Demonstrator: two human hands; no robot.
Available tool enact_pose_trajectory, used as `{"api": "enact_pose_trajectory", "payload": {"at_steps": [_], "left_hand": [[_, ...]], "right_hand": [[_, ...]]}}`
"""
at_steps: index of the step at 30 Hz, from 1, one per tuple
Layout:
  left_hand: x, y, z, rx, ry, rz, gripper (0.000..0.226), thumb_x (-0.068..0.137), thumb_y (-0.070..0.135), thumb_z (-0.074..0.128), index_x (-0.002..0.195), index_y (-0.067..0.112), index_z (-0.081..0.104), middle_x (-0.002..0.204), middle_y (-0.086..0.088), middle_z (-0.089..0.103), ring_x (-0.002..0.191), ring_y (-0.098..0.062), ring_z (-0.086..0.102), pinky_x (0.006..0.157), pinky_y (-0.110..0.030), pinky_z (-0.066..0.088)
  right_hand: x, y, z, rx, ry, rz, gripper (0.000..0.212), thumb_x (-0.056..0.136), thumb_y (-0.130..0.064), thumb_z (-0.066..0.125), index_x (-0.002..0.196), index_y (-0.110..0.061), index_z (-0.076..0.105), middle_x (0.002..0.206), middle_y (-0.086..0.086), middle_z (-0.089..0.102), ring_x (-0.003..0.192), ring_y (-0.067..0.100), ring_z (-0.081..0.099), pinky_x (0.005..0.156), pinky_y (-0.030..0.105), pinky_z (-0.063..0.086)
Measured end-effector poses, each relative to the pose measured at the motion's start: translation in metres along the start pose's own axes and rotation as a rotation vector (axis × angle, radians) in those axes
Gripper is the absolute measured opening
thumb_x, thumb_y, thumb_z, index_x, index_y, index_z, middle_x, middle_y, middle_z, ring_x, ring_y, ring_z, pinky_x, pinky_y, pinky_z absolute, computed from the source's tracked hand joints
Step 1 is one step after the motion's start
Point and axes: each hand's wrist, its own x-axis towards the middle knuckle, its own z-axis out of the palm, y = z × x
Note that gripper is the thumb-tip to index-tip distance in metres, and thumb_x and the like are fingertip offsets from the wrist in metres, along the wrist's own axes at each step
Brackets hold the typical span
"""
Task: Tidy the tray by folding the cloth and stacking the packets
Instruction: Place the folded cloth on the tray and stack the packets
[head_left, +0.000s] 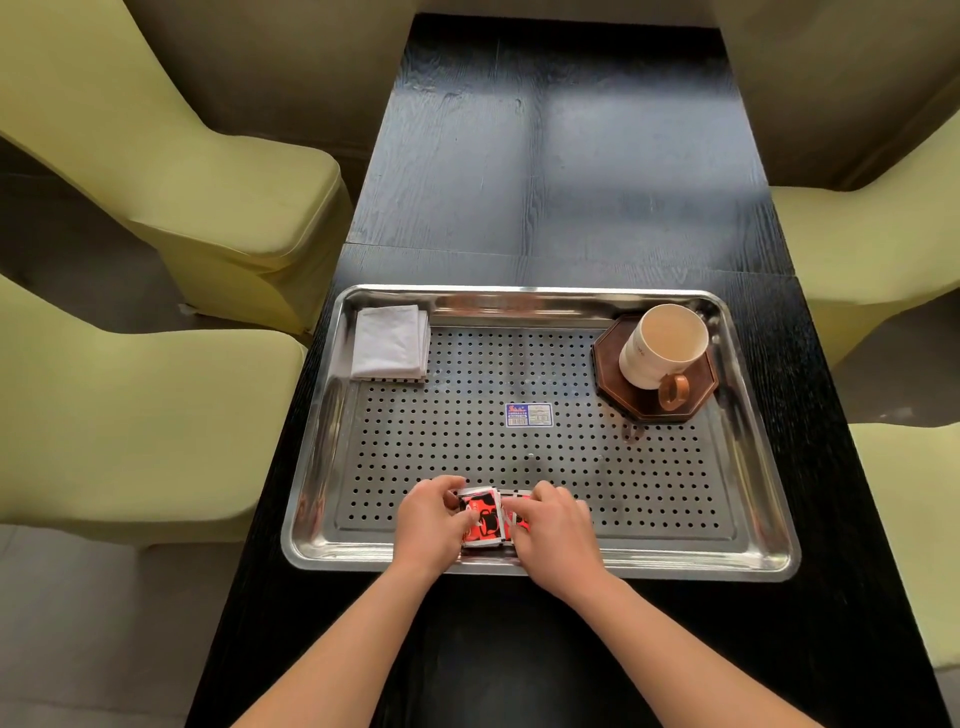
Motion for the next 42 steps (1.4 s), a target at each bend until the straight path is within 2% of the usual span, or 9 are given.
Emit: {"api": "enact_pose_trajectory", "payload": {"at_steps": [4,8,12,18,21,24,30,35,42], "left_hand": [[0.001,-0.001,-0.002,0.018,0.037,-0.01,0.049,0.081,0.021,0.08,0.127,0.016,0.065,0.098,-0.001,0.067,0.089,-0.016,0.065,0.089,-0.034,0.055],[0.0,0.001,-0.001,-0.021,0.02,-0.029,0.04,0.085,0.016,0.076,0.124,0.01,0.068,0.101,-0.002,0.073,0.084,-0.011,0.066,0.077,-0.019,0.054],[0.0,0.001,0.0,-0.045,0.007,-0.054,0.037,0.087,0.011,0.074,0.123,0.009,0.069,0.104,-0.006,0.074,0.09,-0.017,0.071,0.087,-0.035,0.059],[0.0,-0.001,-0.003,-0.041,0.012,-0.049,0.042,0.085,0.014,0.076,0.125,0.015,0.067,0.09,0.005,0.067,0.078,-0.009,0.067,0.079,-0.03,0.059],[0.0,-0.002,-0.003,-0.028,0.008,-0.045,0.044,0.084,0.013,0.076,0.127,0.013,0.066,0.098,0.0,0.071,0.086,-0.014,0.068,0.088,-0.035,0.057],[0.001,-0.001,-0.002,-0.011,0.005,-0.041,0.043,0.085,0.013,0.075,0.127,0.012,0.067,0.102,-0.002,0.072,0.089,-0.015,0.069,0.09,-0.033,0.056],[0.002,0.004,-0.002,-0.013,-0.01,-0.06,0.043,0.085,0.014,0.076,0.127,0.015,0.066,0.103,-0.003,0.071,0.088,-0.015,0.068,0.082,-0.027,0.057],[0.002,0.003,-0.005,-0.042,0.005,-0.07,0.04,0.084,0.015,0.077,0.122,0.017,0.066,0.093,0.003,0.066,0.077,-0.004,0.062,0.055,-0.008,0.043],[0.004,0.003,-0.007,-0.057,0.056,-0.116,0.02,0.079,0.016,0.08,0.099,0.013,0.076,0.082,0.002,0.072,0.077,-0.014,0.069,0.077,-0.033,0.058]], "right_hand": [[0.0,0.002,0.001,0.002,0.024,0.017,0.034,0.095,-0.033,0.054,0.129,-0.038,0.062,0.096,-0.009,0.045,0.099,0.017,0.048,0.089,0.035,0.037],[0.001,-0.001,0.002,0.001,0.0,-0.004,0.035,0.095,-0.031,0.054,0.128,-0.041,0.061,0.094,-0.009,0.041,0.1,0.018,0.046,0.088,0.036,0.033],[-0.001,-0.004,0.001,0.0,0.005,-0.038,0.037,0.094,-0.029,0.055,0.128,-0.04,0.062,0.094,-0.009,0.04,0.099,0.019,0.045,0.09,0.036,0.032],[-0.007,0.016,-0.011,0.192,0.185,0.198,0.026,0.093,-0.031,0.061,0.118,-0.026,0.066,0.097,-0.009,0.058,0.098,0.014,0.053,0.085,0.031,0.047],[-0.008,0.024,-0.014,0.207,0.136,0.305,0.019,0.092,-0.033,0.064,0.108,-0.022,0.064,0.093,-0.006,0.061,0.091,0.015,0.06,0.077,0.031,0.05],[-0.006,0.02,-0.011,0.208,0.088,0.266,0.025,0.091,-0.03,0.065,0.114,-0.022,0.063,0.093,-0.006,0.064,0.088,0.014,0.06,0.078,0.031,0.05],[0.003,0.008,-0.007,0.223,0.056,0.223,0.035,0.088,-0.029,0.069,0.121,-0.023,0.062,0.099,-0.005,0.064,0.093,0.015,0.06,0.081,0.031,0.05],[0.004,0.012,-0.007,0.228,0.056,0.211,0.046,0.085,-0.031,0.073,0.129,-0.029,0.057,0.099,-0.007,0.061,0.091,0.012,0.058,0.079,0.028,0.049],[0.006,0.012,-0.01,0.184,-0.005,0.174,0.052,0.087,-0.038,0.07,0.136,-0.038,0.054,0.107,-0.007,0.059,0.102,0.015,0.06,0.083,0.033,0.053]]}}
